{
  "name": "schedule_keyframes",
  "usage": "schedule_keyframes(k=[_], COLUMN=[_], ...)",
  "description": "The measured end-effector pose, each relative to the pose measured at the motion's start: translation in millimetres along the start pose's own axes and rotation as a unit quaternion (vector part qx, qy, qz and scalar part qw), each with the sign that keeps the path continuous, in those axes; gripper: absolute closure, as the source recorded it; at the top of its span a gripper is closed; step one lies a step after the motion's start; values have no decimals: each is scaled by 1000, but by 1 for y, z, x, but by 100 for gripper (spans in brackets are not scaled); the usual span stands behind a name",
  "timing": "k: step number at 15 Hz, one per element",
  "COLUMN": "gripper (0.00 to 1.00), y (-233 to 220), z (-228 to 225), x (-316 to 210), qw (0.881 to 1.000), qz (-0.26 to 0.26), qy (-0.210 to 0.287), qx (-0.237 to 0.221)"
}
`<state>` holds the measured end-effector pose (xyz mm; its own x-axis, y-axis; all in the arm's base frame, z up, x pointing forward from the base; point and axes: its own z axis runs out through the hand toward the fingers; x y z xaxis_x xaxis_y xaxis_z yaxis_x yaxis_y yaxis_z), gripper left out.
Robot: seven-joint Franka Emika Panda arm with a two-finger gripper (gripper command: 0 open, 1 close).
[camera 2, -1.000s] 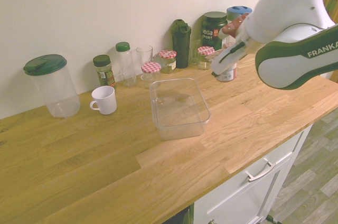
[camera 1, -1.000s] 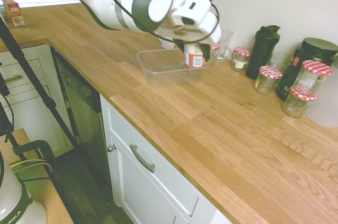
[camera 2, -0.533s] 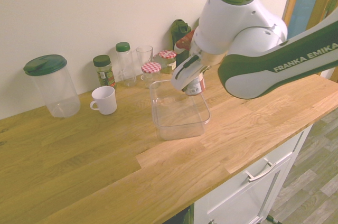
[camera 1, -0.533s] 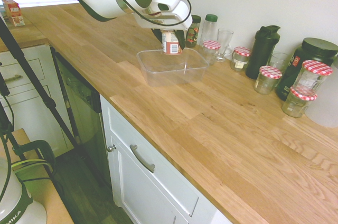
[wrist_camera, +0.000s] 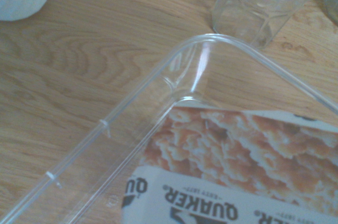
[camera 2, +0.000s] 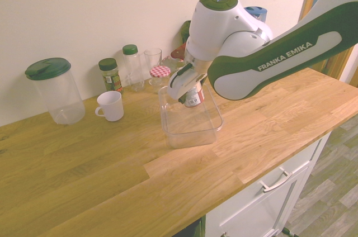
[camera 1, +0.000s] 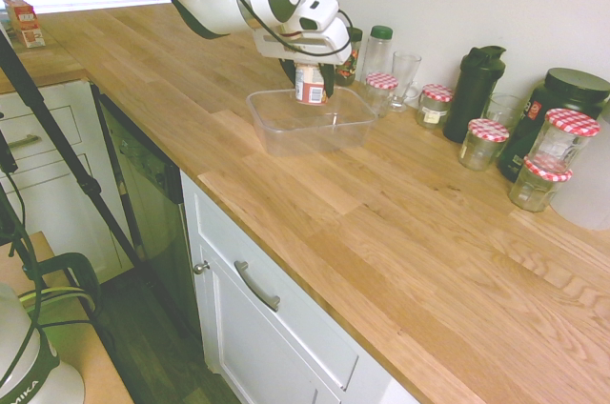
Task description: Put the cereal into the container
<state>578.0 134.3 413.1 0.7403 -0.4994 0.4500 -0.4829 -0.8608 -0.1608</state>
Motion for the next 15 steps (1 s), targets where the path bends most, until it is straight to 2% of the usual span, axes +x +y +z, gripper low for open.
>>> schedule_keyframes(k=[10, 11, 15], gripper=[100, 0, 0], y=[8, 8, 6], z=[68, 72, 72], x=[10, 9, 10], qw=[998, 998, 997], qz=[7, 6, 0], qy=[-44, -48, -56], qx=[-41, -44, -53])
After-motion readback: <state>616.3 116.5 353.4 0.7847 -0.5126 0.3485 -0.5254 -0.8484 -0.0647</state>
